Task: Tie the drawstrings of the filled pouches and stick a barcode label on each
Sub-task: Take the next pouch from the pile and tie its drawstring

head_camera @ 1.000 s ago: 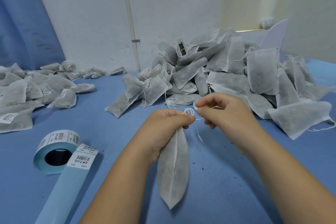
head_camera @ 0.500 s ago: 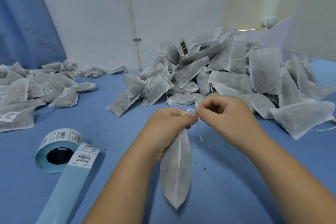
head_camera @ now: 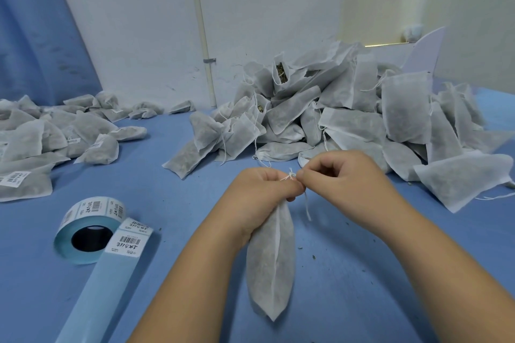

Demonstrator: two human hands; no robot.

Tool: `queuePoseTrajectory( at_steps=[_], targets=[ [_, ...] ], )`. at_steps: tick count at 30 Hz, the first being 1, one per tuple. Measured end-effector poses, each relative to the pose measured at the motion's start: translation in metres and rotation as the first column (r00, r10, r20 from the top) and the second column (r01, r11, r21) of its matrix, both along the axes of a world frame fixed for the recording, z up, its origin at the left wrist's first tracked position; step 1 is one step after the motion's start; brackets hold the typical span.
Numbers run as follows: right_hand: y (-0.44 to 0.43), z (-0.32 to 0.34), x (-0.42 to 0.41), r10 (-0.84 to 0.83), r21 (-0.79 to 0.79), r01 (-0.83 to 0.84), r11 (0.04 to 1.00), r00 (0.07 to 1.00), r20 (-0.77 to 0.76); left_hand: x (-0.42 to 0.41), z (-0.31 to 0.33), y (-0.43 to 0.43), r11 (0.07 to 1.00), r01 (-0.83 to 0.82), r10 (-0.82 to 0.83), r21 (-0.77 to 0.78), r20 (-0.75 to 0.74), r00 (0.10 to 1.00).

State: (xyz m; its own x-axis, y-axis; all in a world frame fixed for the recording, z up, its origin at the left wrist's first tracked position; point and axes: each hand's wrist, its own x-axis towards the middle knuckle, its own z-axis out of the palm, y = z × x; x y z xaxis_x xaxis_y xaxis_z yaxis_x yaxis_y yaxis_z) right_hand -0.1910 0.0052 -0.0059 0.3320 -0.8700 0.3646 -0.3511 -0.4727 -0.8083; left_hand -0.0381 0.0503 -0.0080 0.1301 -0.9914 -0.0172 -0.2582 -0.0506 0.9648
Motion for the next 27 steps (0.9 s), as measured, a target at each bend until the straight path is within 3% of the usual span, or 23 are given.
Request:
queuePoseTrajectory(
  at_steps=[12,20,27],
  targets=[
    [-0.011,0.0,-0.008,-0.062,-0.021,0.063,0.998,0.998,0.029,0.007,-0.002,-0.003,1.0,0.02,-0.019,0.009,-0.116,0.993],
    [-0.021,0.0,-0.02,-0.096,-0.073,0.096,0.993,0.995,-0.003,0.023,-0.005,-0.011,0.991,-0.132,0.137,0.037,-0.249,0.959],
    [-0.027,-0.005,-0.016,-0.182,-0.107,0.194,0.975,0.976,0.118,0.024,-0.005,-0.008,0.999,-0.01,0.02,0.053,-0.176,0.984]
  ],
)
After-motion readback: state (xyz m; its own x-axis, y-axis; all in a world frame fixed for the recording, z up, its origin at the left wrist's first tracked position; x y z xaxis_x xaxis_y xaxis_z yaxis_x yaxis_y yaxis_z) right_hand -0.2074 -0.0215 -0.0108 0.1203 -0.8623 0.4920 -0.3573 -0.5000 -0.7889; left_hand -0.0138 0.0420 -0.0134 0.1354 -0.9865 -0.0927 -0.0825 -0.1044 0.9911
